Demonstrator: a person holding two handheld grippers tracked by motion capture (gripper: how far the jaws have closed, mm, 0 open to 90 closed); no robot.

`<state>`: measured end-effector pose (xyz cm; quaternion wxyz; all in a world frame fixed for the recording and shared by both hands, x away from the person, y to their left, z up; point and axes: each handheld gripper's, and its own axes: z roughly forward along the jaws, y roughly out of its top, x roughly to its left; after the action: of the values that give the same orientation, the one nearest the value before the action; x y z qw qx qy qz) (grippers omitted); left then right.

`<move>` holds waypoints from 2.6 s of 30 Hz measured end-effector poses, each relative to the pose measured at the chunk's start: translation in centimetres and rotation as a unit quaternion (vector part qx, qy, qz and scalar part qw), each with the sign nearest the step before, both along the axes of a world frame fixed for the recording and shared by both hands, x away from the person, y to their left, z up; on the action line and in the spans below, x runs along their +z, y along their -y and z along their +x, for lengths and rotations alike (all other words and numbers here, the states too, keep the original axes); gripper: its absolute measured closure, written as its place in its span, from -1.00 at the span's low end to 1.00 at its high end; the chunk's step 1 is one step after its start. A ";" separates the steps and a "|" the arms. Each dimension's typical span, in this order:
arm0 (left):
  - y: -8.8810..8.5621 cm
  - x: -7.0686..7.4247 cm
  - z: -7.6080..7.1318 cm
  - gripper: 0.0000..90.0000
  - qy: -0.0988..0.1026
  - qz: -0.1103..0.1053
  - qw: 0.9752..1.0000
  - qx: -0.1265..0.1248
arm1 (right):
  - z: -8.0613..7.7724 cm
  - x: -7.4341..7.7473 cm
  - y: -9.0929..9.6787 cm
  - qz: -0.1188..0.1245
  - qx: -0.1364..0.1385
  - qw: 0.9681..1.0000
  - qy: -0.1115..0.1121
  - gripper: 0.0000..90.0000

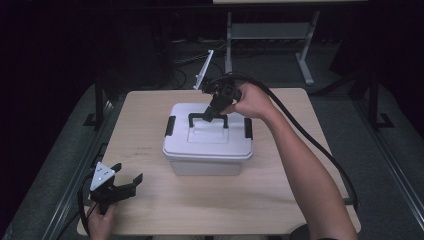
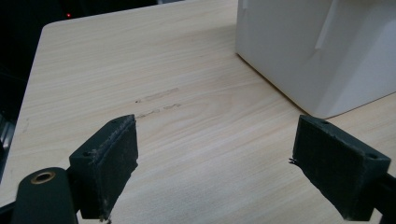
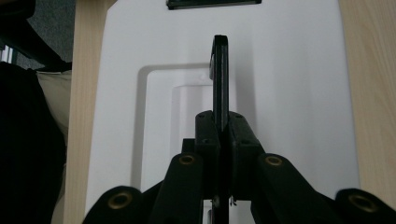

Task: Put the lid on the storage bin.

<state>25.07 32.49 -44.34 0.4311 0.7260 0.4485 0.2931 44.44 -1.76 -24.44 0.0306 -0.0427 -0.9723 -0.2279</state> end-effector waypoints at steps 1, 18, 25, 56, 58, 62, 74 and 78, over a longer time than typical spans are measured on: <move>0.0 0.0 0.0 -0.70 0.000 -0.001 1.000 0.000 | 0.1 -0.1 -0.1 0.001 -0.001 1.000 -0.001 0.88; -0.5 0.0 0.1 -0.70 0.001 -0.003 1.000 0.006 | 2.1 -2.1 -1.2 -0.001 0.009 1.000 -0.019 0.88; -0.7 0.0 0.0 -0.70 0.002 -0.007 1.000 0.009 | 2.4 -2.6 -1.3 -0.002 0.011 1.000 -0.024 0.88; -0.8 0.0 -0.1 -0.70 0.000 -0.007 1.000 0.012 | 2.7 -3.8 -1.2 -0.003 0.009 0.999 -0.037 0.85; -0.9 0.0 -0.1 -0.70 0.001 -0.008 1.000 0.012 | 2.8 -3.8 -1.2 0.000 0.007 0.999 -0.034 0.76; -0.9 0.0 -0.1 -0.70 0.001 -0.006 1.000 0.011 | 2.7 -3.3 -0.9 0.007 -0.005 1.000 -0.025 0.59; -0.7 -0.1 0.0 -0.70 0.000 -0.003 1.000 0.008 | 2.4 -2.3 1.3 0.016 -0.033 0.999 -0.011 0.47; -0.6 -0.1 -0.1 -0.70 0.001 -0.004 1.000 0.007 | 2.1 -1.8 2.0 0.021 -0.038 0.999 -0.003 0.44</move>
<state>25.02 33.05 -44.39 0.4319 0.7212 0.4543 0.2948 46.50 -3.78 -26.29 0.0261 -0.0799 -0.9648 -0.2490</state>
